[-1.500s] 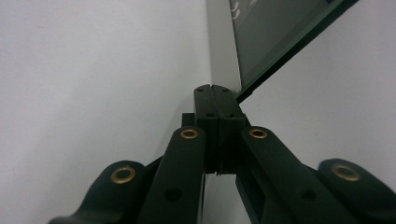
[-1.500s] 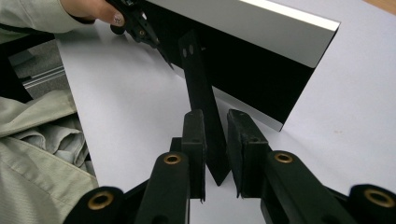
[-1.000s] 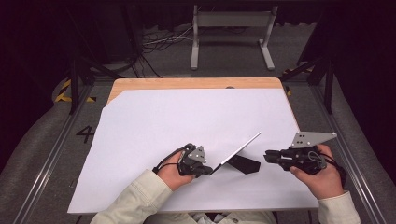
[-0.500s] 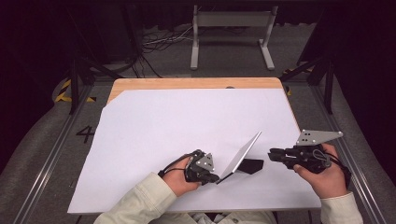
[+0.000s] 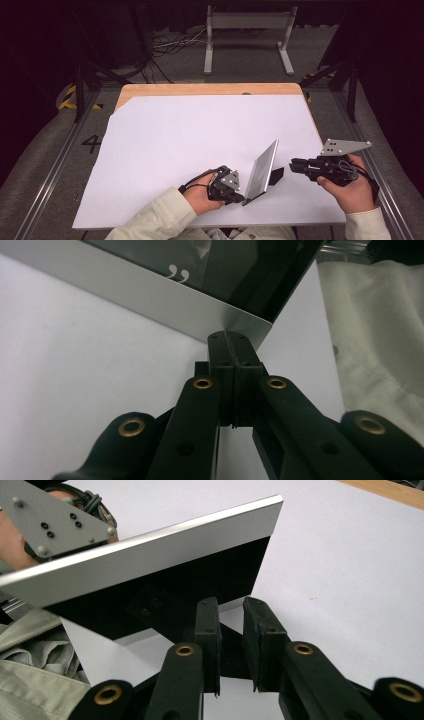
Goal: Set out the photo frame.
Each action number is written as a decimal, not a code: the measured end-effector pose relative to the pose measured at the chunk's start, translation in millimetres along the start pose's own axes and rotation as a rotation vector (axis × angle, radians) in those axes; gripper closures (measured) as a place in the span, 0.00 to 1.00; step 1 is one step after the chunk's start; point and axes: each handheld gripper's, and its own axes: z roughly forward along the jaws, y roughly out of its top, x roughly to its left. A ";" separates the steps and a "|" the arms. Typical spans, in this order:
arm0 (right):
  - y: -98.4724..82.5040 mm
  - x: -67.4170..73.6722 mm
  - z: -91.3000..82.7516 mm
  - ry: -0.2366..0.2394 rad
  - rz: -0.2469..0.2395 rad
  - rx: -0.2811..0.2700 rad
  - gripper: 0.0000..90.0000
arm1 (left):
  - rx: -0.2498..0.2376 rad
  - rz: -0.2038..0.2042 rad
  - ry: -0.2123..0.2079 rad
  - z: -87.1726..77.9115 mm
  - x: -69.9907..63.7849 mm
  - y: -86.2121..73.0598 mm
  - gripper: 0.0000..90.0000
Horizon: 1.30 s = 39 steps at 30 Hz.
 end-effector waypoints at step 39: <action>-2.7 -5.7 -9.0 -0.016 0.041 -0.038 0.80 | -0.068 0.082 0.013 47.0 -24.4 41.4 0.90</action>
